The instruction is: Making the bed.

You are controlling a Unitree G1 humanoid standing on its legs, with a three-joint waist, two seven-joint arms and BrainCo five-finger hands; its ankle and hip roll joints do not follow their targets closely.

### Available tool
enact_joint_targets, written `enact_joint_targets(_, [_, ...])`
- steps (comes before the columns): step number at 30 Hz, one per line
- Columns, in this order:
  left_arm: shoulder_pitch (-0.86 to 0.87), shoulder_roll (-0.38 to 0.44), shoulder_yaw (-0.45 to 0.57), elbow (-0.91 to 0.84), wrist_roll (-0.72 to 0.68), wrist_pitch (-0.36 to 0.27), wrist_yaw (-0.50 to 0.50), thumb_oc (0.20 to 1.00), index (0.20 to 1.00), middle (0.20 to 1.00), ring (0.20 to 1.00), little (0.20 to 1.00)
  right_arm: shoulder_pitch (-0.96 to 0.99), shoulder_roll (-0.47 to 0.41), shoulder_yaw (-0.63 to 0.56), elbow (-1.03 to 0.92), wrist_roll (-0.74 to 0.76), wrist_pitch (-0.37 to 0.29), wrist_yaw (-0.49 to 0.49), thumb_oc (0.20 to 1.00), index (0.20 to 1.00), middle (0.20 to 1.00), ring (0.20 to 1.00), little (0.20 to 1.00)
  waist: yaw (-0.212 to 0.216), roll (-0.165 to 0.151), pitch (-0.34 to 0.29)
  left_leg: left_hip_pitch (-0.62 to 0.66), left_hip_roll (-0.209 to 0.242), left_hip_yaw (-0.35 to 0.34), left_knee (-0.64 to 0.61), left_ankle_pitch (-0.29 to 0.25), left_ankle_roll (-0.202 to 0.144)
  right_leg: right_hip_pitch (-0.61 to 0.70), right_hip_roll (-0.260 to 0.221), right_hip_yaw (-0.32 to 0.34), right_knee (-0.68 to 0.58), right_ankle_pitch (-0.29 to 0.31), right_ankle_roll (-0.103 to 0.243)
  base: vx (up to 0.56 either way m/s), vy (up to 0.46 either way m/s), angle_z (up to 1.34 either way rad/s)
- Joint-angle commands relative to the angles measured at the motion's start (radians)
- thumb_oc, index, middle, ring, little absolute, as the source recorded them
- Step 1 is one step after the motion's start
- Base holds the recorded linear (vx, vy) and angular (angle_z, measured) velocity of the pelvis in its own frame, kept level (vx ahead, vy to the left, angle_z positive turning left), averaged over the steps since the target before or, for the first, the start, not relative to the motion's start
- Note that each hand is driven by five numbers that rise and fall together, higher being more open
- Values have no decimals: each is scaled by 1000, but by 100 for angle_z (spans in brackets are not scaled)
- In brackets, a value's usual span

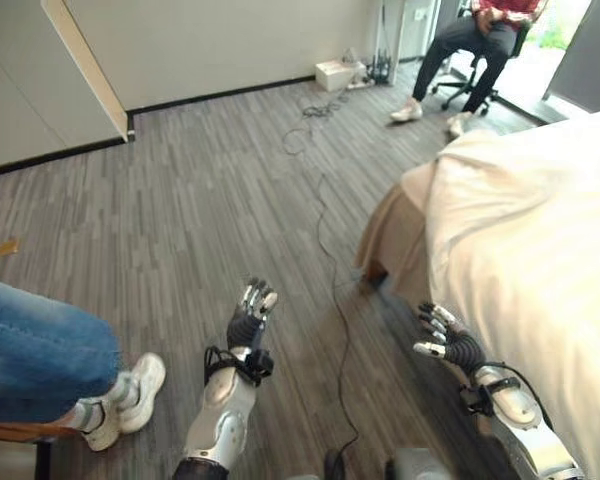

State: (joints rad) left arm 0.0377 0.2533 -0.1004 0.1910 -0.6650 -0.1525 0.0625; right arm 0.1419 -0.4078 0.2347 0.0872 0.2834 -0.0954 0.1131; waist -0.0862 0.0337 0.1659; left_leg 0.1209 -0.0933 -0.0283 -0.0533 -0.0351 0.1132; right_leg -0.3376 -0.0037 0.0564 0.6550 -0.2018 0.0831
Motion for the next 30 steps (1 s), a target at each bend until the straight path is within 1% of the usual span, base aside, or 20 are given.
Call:
enact_joint_targets(1, [39, 51, 12, -63, 2, -37, -28, 1000, 1000, 1000, 1000, 1000, -46, -7, -41, 8, 0, -44, -12, 1000, 1000, 1000, 1000, 1000, -21, -35, -32, -2, 61, 61, -11, 44, -68, 136, 11, 5, -379, 273, 26, 297, 18, 60])
enact_joint_targets(4, [43, 45, 8, -47, 4, -38, -27, 1000, 1000, 1000, 1000, 1000, -27, -24, -46, 2, -21, -38, -10, 1000, 1000, 1000, 1000, 1000, -33, -49, -42, 67, 36, 26, -34, 4, -76, 113, 12, -66, -611, 348, 39, 455, -16, 57])
enact_joint_targets(5, [43, 44, 8, -46, 4, -38, -27, 1000, 1000, 1000, 1000, 1000, -26, -24, -46, 2, -21, -38, -10, 1000, 1000, 1000, 1000, 1000, -36, -46, -42, 68, 39, 23, -34, 2, -76, 118, 14, -70, -616, 349, 39, 227, -27, -2])
enact_joint_targets(8, [59, 40, 2, -53, 10, -29, -30, 1000, 1000, 1000, 1000, 1000, -17, -33, -52, -19, -37, -31, -11, 1000, 1000, 1000, 1000, 1000, -30, -51, -46, 96, 35, 19, -34, -9, -80, 121, -2, -163, -608, 376, 43, 268, -58, 16])
enact_joint_targets(11, [56, 28, -9, -56, 10, -27, -36, 1000, 1000, 1000, 1000, 1000, -18, -33, -53, -18, -27, -34, -9, 1000, 1000, 1000, 1000, 1000, -34, -47, -61, 115, 40, 25, -34, -30, -81, 138, -1, -167, -609, 367, 31, 298, -80, 19])
enact_joint_targets(12, [26, 19, -27, -62, -9, -29, -34, 1000, 1000, 1000, 1000, 1000, -29, -35, -52, -13, 0, -45, -24, 1000, 1000, 1000, 1000, 1000, -42, -31, -76, 95, 68, 51, 119, -35, -115, 179, 12, -175, -595, 332, 1, 397, -105, -2])
enact_joint_targets(14, [22, 21, -29, -68, -16, -31, -34, 1000, 1000, 1000, 1000, 1000, -32, -37, -52, -11, 4, -45, -25, 1000, 1000, 1000, 1000, 1000, -46, -32, -80, 72, 68, 65, 187, -18, -131, 198, 14, -177, -603, 325, -7, 285, -104, -6])
enact_joint_targets(15, [7, 21, -35, -80, -22, -36, -35, 1000, 1000, 1000, 1000, 1000, -37, -46, -57, -19, 12, -53, -25, 1000, 1000, 1000, 1000, 1000, -57, -40, -79, 11, 95, 117, 410, 38, -176, 228, 12, -183, -610, 320, -24, 239, -176, -13])
enact_joint_targets(16, [5, 21, -41, -81, -42, -40, -24, 1000, 1000, 1000, 1000, 1000, -24, -65, -68, -29, 19, -55, -31, 1000, 1000, 1000, 1000, 1000, -51, -65, -60, -86, 122, 153, 620, 127, -226, 292, -1, -172, -626, 288, -52, 231, -177, 11])
enact_joint_targets(18, [-6, 20, -54, -76, -57, -38, -11, 1000, 1000, 1000, 1000, 1000, -18, -70, -79, -37, 14, -53, -48, 1000, 1000, 1000, 1000, 1000, -39, -74, -44, -150, 143, 168, 682, 129, -227, 315, -3, -165, -626, 272, -64, 197, -87, 0])
enact_joint_targets(19, [-31, 16, -65, -56, -71, -37, 7, 1000, 1000, 1000, 1000, 1000, -13, -79, -88, -49, -8, -51, -85, 1000, 1000, 1000, 1000, 1000, -26, -81, -29, -215, 168, 206, 620, 87, -195, 354, -10, -140, -631, 261, -59, 222, -26, -34])
enact_joint_targets(20, [-32, 17, -66, -56, -71, -37, 7, 1000, 1000, 1000, 1000, 1000, -13, -79, -88, -50, -8, -51, -85, 1000, 1000, 1000, 1000, 1000, -24, -84, -30, -215, 165, 209, 614, 92, -194, 352, -13, -138, -631, 262, -59, 244, 44, -34])
enact_joint_targets(22, [-46, 16, -73, -52, -62, -39, 11, 1000, 1000, 1000, 1000, 1000, -13, -73, -95, -45, 5, -56, -90, 1000, 1000, 1000, 1000, 1000, -17, -81, -33, -230, 149, 188, 483, 59, -171, 376, -9, -83, -645, 256, -43, 268, 128, -77])
enact_joint_targets(23, [-40, 18, -72, -46, -36, -39, 4, 1000, 1000, 1000, 1000, 1000, 1, -70, -102, -15, -7, -55, -95, 1000, 1000, 1000, 1000, 1000, -9, -74, -38, -227, 138, 130, 288, 57, -153, 395, -2, -21, -654, 244, -30, 301, 156, -127])
enact_joint_targets(24, [-40, 18, -72, -46, -36, -39, 4, 1000, 1000, 1000, 1000, 1000, 1, -70, -102, -15, -7, -55, -95, 1000, 1000, 1000, 1000, 1000, -8, -76, -39, -225, 136, 132, 280, 63, -153, 393, -4, -19, -654, 246, -29, 434, 187, -188])
enact_joint_targets(25, [-30, 22, -66, -55, -17, -45, 1, 1000, 1000, 1000, 1000, 1000, 4, -64, -107, 8, -5, -58, -99, 1000, 1000, 1000, 1000, 1000, 9, -67, -39, -225, 107, -18, 206, 84, -157, 409, 16, 62, -645, 235, -30, 213, 69, -156])
enact_joint_targets(26, [-30, 22, -66, -55, -17, -45, 1, 1000, 1000, 1000, 1000, 1000, 4, -63, -107, 8, -5, -58, -99, 1000, 1000, 1000, 1000, 1000, 10, -67, -40, -225, 108, -17, 202, 88, -157, 406, 16, 63, -645, 237, -30, 359, 118, -178])
enact_joint_targets(27, [-18, 26, -53, -73, -8, -50, 1, 1000, 1000, 1000, 1000, 1000, -2, -60, -104, 23, 4, -61, -93, 1000, 1000, 1000, 1000, 1000, 28, -63, -44, -232, 93, -160, 178, 110, -169, 411, 31, 133, -636, 234, -28, 246, 95, -146])
enact_joint_targets(28, [-8, 26, -40, -85, -6, -53, 1, 1000, 1000, 1000, 1000, 1000, -7, -52, -107, 29, 30, -63, -94, 1000, 1000, 1000, 1000, 1000, 36, -59, -47, -232, 86, -261, 179, 118, -180, 413, 42, 196, -628, 229, -25, 316, 143, -180])
enact_joint_targets(30, [13, 27, -6, -103, -4, -61, -2, 1000, 1000, 1000, 1000, 1000, -12, -48, -104, 34, 69, -66, -61, 1000, 1000, 1000, 1000, 1000, 37, -55, -53, -222, 86, -399, 195, 120, -197, 410, 67, 319, -608, 216, -14, 281, 206, -233])
